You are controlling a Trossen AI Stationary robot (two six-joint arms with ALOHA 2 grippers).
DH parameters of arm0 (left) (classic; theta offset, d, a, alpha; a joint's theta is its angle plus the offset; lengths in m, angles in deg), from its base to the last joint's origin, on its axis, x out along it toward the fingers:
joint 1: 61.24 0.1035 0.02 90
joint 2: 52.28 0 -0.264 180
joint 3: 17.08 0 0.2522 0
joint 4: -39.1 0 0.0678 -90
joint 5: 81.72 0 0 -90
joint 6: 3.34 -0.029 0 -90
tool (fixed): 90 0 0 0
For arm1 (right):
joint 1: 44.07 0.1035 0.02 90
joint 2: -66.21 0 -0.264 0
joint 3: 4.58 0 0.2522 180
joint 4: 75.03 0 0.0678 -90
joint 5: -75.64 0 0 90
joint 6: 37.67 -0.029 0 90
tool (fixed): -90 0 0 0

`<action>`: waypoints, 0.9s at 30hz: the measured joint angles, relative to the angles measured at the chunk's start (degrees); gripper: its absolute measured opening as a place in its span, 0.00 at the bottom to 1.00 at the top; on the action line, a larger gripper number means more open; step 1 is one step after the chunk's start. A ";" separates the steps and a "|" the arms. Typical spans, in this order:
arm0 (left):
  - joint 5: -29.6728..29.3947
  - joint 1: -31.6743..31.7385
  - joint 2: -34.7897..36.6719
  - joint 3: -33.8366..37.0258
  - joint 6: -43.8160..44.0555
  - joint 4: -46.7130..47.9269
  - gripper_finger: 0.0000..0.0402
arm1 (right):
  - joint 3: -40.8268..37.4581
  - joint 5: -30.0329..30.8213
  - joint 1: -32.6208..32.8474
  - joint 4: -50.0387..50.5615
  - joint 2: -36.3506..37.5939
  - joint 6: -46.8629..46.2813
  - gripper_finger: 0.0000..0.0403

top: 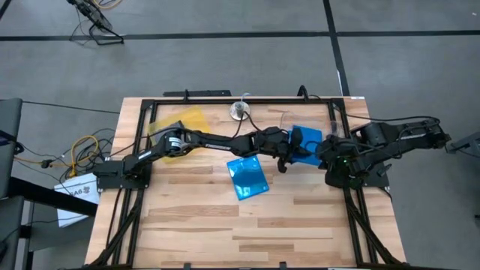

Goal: Pick & place jewel cases by type
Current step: Put the blue CD case into the transparent bin

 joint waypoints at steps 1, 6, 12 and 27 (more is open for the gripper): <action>-0.02 0.00 0.00 0.00 0.00 -0.02 0.13 | 0.02 0.01 0.00 -0.05 -0.36 0.43 0.00; 0.00 0.08 0.00 -0.01 0.20 -0.13 0.23 | 0.00 0.08 0.00 -0.42 -2.40 2.72 0.00; 0.46 0.15 0.00 -0.02 0.11 -0.69 0.29 | 0.00 4.27 -0.77 -1.38 -4.39 5.21 0.00; 5.31 0.54 0.00 -0.01 -1.92 -0.68 0.30 | -0.02 -0.11 -10.54 -4.07 -2.87 9.50 0.00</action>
